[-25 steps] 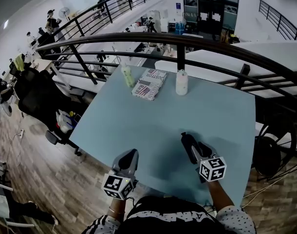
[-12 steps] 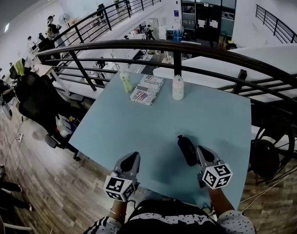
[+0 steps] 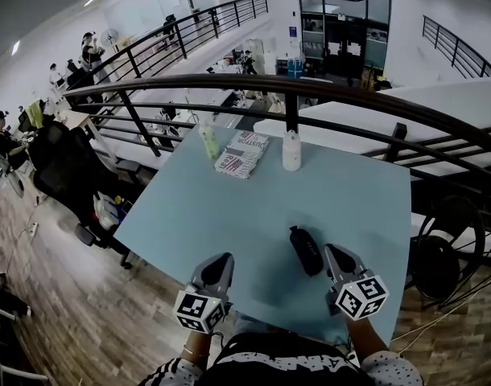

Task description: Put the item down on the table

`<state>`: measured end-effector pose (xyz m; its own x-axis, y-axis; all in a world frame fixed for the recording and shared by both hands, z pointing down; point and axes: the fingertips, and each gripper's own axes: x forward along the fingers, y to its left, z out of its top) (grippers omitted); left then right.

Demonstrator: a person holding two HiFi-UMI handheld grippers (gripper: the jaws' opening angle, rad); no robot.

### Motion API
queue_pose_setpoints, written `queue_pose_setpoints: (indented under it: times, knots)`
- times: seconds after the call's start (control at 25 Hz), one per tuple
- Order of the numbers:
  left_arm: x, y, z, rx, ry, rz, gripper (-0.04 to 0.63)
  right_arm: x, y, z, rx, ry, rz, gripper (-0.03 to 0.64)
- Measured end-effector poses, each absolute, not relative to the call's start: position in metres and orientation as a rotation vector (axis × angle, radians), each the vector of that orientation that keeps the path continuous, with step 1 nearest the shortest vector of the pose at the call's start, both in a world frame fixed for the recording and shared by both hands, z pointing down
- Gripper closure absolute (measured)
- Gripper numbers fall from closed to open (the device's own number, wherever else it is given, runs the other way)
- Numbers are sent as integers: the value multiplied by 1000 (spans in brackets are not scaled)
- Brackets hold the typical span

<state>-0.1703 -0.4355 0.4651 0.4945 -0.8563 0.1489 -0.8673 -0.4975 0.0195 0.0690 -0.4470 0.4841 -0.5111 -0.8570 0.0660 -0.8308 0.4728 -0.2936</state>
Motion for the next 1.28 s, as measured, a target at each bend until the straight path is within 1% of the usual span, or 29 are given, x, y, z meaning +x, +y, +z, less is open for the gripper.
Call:
queue_pose_setpoints:
  times: [0.56,1.28]
  knots:
    - [-159,-423,464,2636,-1538,175,595,73,-432,474,-1452,2628,-422,620]
    - [-162,-422,463,2631,-1543,174,595,68,-430,478,-1449,2641,-431,620]
